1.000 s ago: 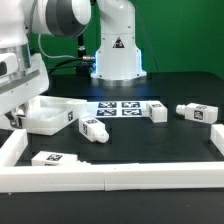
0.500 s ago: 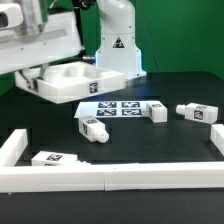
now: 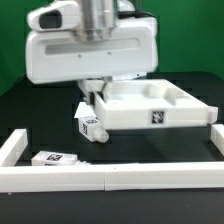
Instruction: Assemble one leg
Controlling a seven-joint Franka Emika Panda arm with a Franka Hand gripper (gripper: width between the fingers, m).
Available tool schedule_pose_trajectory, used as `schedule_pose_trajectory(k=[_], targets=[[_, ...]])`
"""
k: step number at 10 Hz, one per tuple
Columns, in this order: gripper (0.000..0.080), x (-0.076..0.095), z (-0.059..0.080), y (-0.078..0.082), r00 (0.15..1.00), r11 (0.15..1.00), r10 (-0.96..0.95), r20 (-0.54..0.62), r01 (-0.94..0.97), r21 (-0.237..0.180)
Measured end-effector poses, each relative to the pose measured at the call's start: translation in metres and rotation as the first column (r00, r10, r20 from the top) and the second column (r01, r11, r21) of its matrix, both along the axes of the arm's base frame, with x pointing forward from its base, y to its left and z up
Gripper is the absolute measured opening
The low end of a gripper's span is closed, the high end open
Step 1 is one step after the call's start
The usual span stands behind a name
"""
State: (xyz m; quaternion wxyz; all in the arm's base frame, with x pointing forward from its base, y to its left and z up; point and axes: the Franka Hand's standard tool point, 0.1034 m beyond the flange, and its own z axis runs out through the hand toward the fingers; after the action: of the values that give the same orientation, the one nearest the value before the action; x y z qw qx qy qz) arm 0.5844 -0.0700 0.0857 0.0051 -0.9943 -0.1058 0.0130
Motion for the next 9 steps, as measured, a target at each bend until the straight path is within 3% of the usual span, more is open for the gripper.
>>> schedule_pose_trajectory(k=[6,9], targets=[[0.0051,-0.002,-0.005,0.002,0.999,0.999,-0.053,-0.012,0.053,-0.001],[0.0051,-0.001,-0.028,0.019,0.969,0.970,-0.240,-0.051,0.241,0.019]])
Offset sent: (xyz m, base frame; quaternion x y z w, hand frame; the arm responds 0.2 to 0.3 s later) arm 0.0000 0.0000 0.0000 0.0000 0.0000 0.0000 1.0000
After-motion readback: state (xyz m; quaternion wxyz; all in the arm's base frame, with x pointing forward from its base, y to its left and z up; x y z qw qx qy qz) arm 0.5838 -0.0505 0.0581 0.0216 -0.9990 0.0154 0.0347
